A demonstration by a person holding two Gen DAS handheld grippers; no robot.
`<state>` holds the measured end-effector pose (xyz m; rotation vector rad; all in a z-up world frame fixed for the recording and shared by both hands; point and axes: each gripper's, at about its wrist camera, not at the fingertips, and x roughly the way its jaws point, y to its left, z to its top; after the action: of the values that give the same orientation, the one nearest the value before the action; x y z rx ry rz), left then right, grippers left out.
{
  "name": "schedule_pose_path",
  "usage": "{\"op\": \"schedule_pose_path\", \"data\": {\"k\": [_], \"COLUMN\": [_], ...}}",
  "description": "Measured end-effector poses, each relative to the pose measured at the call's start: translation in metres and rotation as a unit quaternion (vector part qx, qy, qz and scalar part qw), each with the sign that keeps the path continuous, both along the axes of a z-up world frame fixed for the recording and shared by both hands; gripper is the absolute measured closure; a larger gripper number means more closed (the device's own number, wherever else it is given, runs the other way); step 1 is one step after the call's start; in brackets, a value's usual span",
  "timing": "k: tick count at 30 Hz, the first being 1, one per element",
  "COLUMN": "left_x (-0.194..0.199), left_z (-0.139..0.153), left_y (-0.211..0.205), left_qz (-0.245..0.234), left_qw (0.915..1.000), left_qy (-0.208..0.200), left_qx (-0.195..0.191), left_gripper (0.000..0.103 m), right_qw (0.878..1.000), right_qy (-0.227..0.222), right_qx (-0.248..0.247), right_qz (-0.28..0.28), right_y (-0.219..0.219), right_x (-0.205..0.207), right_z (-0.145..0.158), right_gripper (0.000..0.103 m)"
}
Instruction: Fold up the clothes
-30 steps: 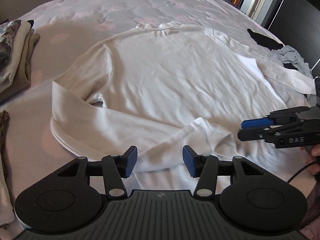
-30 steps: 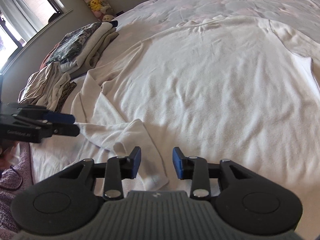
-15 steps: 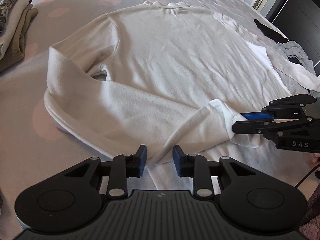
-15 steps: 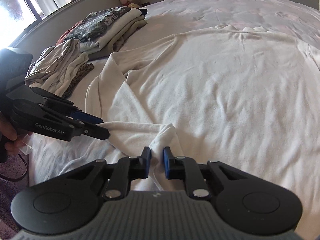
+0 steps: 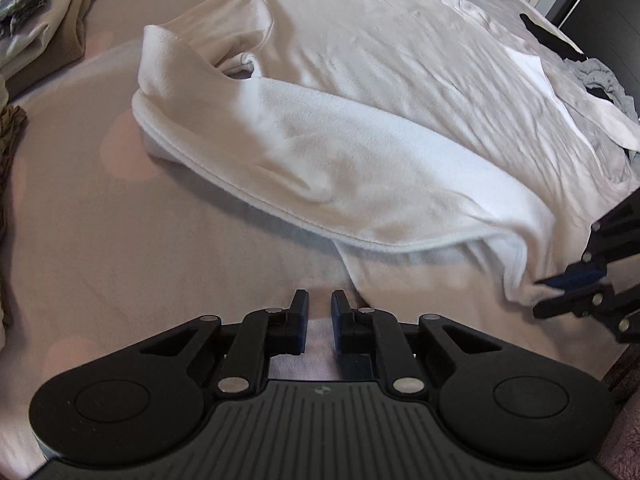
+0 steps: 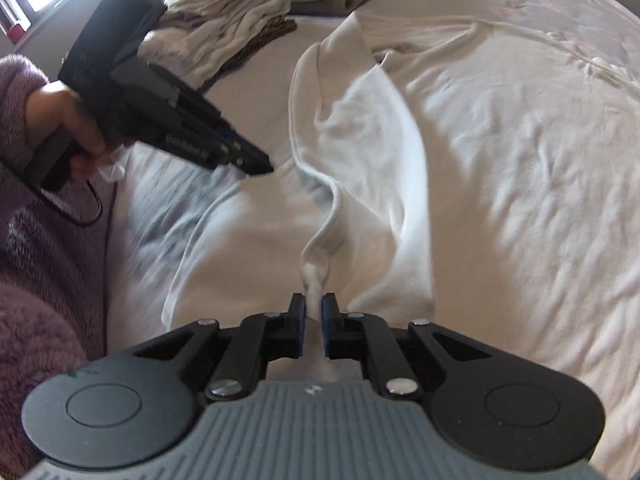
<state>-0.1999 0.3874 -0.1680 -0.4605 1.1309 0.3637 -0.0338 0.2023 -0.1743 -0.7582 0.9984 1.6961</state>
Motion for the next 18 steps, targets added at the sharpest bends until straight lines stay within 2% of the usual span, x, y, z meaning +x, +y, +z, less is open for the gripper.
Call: {"op": "schedule_pose_path", "data": {"k": [2, 7, 11, 14, 18], "left_x": [-0.005, -0.017, -0.03, -0.039, -0.049], "left_z": [0.001, 0.003, 0.003, 0.002, 0.0], "left_y": [-0.001, -0.004, -0.003, -0.001, -0.001], "left_qz": [0.006, 0.02, 0.049, 0.072, 0.09], "left_qw": [1.0, 0.9997, 0.9987, 0.9971, 0.9955], "left_qy": [-0.001, -0.003, -0.014, -0.023, -0.031], "left_qx": [0.003, 0.009, 0.004, -0.002, -0.01], "left_gripper": [0.092, 0.092, 0.092, 0.092, 0.092], "right_qw": [1.0, 0.999, 0.992, 0.983, 0.979], "right_qy": [-0.002, 0.013, 0.02, 0.033, 0.073], "right_qx": [-0.008, 0.016, 0.043, 0.045, 0.041], "right_qz": [-0.002, -0.043, -0.118, -0.176, -0.187], "right_y": [-0.005, -0.021, -0.024, -0.014, 0.0], "right_x": [-0.001, 0.016, 0.042, 0.064, 0.074], "right_z": [-0.002, 0.017, 0.03, 0.023, 0.007], "right_gripper": [0.079, 0.071, 0.068, 0.067, 0.064]}}
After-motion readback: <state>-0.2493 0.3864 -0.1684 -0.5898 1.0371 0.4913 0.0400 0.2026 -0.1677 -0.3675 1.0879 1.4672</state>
